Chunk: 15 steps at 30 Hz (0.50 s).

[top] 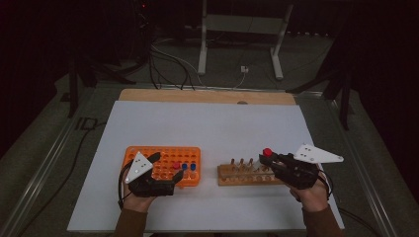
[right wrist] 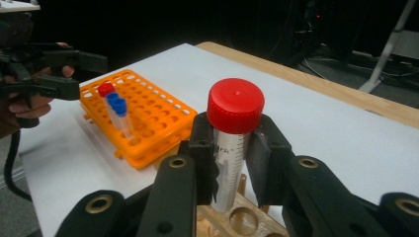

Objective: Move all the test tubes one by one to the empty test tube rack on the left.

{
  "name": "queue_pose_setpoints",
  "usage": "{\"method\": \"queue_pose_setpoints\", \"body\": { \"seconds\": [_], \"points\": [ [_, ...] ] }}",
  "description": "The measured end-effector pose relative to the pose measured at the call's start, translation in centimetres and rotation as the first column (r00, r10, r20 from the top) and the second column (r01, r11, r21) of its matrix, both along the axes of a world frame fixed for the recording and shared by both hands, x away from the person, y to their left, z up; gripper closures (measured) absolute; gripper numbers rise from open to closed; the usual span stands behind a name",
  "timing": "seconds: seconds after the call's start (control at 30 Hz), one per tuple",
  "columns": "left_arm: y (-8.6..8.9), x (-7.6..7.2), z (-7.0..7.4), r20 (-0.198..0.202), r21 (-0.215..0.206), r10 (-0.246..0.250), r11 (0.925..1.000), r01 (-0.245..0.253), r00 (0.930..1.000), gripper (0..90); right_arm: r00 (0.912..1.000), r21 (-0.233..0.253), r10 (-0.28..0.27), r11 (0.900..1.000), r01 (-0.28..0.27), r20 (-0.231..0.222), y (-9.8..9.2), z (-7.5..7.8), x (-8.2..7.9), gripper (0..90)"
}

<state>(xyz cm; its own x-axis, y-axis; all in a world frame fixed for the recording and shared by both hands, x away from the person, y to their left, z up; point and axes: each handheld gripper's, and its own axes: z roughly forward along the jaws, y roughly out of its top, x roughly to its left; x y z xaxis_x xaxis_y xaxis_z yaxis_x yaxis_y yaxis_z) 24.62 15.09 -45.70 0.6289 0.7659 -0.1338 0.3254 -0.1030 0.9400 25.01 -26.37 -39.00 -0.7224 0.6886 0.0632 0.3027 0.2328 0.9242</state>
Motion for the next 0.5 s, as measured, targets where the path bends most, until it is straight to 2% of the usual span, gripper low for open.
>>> {"method": "queue_pose_setpoints", "body": {
  "seconds": [0.13, 0.27, 0.5],
  "points": [
    [-0.2, -0.1, 0.5, 0.012, -0.008, -0.002, 1.0000, 0.002, 0.9999, 1.2, 0.9998, 0.005, 0.018, 1.000, -0.018, -0.005, 0.3, 0.2, -0.1, 74.1],
    [-0.7, -0.1, 0.8, 0.008, 0.015, 0.003, 0.9999, -0.003, 1.0000, 1.3, 0.9992, 0.001, 0.038, 0.999, -0.038, -0.015, 1.0, 0.1, -0.2, 74.1],
    [-1.5, -0.4, 1.4, 0.021, 0.012, -0.021, 0.9997, 0.021, 0.9996, 1.3, 0.9977, -0.003, 0.065, 0.998, -0.065, -0.020, 2.0, -0.1, -0.3, 74.1]
  ]
}}
